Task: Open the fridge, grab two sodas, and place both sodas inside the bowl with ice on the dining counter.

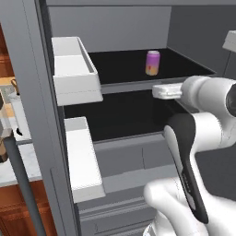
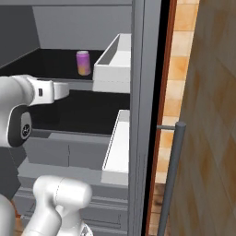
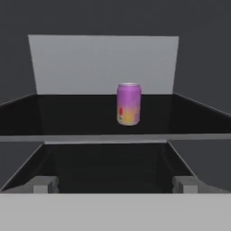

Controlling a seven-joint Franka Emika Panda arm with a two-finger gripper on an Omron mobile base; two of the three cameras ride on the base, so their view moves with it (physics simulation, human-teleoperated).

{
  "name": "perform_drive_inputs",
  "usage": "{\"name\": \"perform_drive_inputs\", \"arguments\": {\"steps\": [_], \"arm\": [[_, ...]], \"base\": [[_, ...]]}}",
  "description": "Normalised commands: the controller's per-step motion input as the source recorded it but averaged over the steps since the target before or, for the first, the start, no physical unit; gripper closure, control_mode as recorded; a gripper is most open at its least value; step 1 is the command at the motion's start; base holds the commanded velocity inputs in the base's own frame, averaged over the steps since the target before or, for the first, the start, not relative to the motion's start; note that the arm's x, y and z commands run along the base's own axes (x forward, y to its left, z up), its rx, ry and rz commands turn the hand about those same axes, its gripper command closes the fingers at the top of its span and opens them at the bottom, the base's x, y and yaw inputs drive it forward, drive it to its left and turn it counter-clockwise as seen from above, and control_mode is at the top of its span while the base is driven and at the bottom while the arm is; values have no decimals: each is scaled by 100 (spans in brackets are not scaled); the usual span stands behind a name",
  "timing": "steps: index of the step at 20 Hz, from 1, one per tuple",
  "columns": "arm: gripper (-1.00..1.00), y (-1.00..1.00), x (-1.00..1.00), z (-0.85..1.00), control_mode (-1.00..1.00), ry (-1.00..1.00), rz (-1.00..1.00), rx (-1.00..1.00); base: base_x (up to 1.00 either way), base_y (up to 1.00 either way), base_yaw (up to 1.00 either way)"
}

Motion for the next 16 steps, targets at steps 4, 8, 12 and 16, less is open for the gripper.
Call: {"name": "perform_drive_inputs", "arguments": {"steps": [4, 8, 12, 16], "arm": [[-100, 0, 21, 24, -100, -8, 0, 0], [-100, 0, 31, 14, -100, -6, 0, 1], [-100, -2, 33, 2, -100, -4, 0, 2], [-100, -4, 36, 0, -100, -2, 0, 3]], "base": [[0, 0, 0], [0, 0, 0], [0, 0, 0], [0, 0, 0]]}}
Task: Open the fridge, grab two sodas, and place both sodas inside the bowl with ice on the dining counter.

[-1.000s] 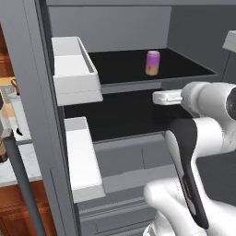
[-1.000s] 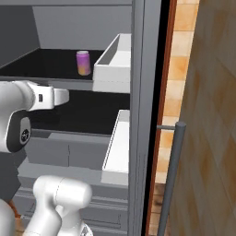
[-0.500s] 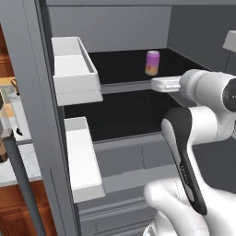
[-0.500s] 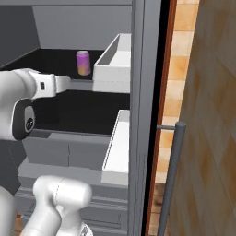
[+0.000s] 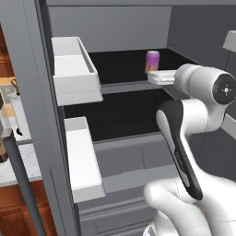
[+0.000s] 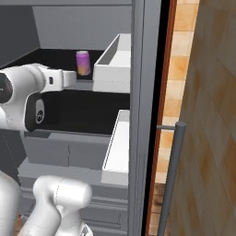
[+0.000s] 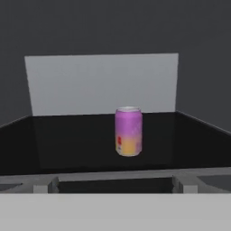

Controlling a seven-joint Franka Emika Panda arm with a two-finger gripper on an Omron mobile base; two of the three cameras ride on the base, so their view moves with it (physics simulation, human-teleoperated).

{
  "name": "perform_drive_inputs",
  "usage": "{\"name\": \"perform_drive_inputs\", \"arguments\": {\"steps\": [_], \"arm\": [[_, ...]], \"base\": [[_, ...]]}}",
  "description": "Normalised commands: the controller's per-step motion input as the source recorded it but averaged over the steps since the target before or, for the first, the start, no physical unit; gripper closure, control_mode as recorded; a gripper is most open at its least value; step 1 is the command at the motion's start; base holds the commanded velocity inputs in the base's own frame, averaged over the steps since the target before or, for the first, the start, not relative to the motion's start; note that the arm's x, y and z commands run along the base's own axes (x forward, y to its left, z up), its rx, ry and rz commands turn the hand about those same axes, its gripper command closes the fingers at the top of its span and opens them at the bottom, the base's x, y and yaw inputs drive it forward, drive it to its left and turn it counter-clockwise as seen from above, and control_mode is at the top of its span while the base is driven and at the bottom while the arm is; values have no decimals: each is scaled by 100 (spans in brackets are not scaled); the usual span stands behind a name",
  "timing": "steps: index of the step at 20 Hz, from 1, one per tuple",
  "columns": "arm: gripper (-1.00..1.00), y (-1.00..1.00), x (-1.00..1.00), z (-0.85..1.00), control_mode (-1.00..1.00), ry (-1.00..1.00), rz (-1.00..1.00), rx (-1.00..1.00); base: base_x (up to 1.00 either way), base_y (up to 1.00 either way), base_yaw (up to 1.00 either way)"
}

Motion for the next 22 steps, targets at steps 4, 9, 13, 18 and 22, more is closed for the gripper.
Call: {"name": "perform_drive_inputs", "arguments": {"steps": [4, 9, 13, 18, 22], "arm": [[-100, -7, 38, 0, -100, -1, 0, 4], [-100, -19, 41, 1, -100, -1, 0, 3], [-100, -13, 53, 4, -100, 1, 0, 2], [-100, -2, 48, 0, -100, 0, 0, 0], [-100, 0, 38, 0, -100, 0, 0, 0]], "base": [[0, 0, 0], [0, 0, 0], [0, 0, 0], [0, 0, 0], [0, 0, 0]]}}
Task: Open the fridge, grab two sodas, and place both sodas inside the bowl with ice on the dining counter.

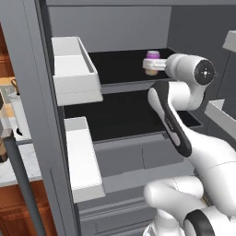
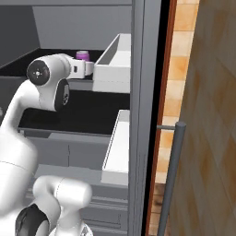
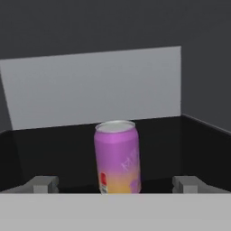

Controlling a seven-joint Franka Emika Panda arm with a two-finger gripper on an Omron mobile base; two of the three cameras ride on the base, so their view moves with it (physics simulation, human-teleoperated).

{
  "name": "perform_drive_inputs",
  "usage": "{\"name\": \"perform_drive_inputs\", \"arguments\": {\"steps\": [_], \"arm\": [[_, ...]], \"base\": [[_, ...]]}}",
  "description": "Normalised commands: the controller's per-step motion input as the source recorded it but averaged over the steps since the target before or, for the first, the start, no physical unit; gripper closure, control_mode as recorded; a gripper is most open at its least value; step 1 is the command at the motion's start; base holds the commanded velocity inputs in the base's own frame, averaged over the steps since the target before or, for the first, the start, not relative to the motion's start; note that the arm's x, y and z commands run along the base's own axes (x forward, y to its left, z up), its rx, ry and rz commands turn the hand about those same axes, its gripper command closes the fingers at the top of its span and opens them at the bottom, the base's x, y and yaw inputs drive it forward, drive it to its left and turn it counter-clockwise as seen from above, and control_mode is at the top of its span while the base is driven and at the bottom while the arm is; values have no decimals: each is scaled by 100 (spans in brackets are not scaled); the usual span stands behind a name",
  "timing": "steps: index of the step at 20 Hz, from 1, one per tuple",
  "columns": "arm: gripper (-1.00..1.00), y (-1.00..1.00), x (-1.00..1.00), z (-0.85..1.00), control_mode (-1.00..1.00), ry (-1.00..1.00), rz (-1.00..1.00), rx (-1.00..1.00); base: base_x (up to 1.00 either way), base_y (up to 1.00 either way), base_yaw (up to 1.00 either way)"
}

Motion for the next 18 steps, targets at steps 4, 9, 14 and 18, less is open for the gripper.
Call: {"name": "perform_drive_inputs", "arguments": {"steps": [4, 9, 14, 18], "arm": [[-100, 0, 31, 0, -100, 0, 0, 0], [-100, 0, 27, -5, -100, 0, 0, 0], [-100, 0, 23, -15, -100, 0, 0, -3], [-100, 0, 20, -17, -100, 0, 0, -4]], "base": [[0, 0, 0], [0, 0, 0], [0, 0, 0], [0, 0, 0]]}}
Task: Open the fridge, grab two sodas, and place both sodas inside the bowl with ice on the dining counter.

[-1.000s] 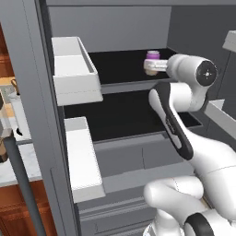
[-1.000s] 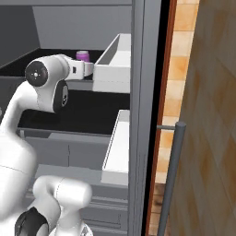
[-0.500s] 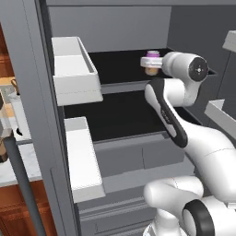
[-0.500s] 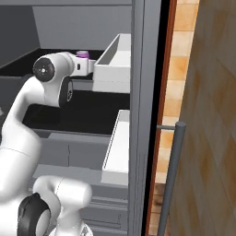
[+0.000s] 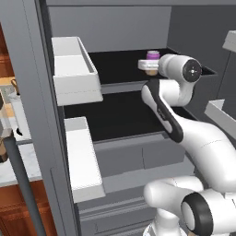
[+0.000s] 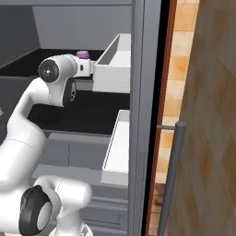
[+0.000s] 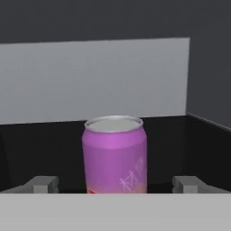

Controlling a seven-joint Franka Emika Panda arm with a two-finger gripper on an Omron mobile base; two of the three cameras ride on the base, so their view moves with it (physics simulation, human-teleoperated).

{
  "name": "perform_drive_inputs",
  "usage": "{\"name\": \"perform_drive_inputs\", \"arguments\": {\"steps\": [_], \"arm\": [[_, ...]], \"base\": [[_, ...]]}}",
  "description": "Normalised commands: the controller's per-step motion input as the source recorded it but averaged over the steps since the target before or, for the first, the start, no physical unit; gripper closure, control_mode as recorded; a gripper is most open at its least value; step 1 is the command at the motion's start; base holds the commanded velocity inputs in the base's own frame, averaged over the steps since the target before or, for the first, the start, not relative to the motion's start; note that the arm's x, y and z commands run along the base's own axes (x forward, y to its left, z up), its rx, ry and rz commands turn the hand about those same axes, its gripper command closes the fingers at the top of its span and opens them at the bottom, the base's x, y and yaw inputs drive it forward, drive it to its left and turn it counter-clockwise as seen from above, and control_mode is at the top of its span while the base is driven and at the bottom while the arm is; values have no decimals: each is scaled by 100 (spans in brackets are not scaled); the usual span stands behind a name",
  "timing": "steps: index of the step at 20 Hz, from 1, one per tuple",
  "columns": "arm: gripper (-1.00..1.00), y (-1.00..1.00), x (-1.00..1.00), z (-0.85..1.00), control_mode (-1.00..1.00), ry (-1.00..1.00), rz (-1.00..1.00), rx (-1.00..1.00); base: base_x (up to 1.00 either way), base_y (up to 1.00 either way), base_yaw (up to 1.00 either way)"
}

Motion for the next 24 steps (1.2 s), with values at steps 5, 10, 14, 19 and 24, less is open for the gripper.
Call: {"name": "perform_drive_inputs", "arguments": {"steps": [5, 10, 14, 19, 24], "arm": [[-100, 0, 21, -8, -100, 0, 0, -1], [-100, -1, 25, -3, -100, 0, 0, 0], [-100, 0, 17, 0, -100, 0, 0, 0], [100, 0, 10, -2, -100, 0, 0, 0], [100, 0, 11, -2, -100, 0, 0, 0]], "base": [[0, 0, 0], [0, 0, 0], [0, 0, 0], [0, 0, 0], [0, 0, 0]]}}
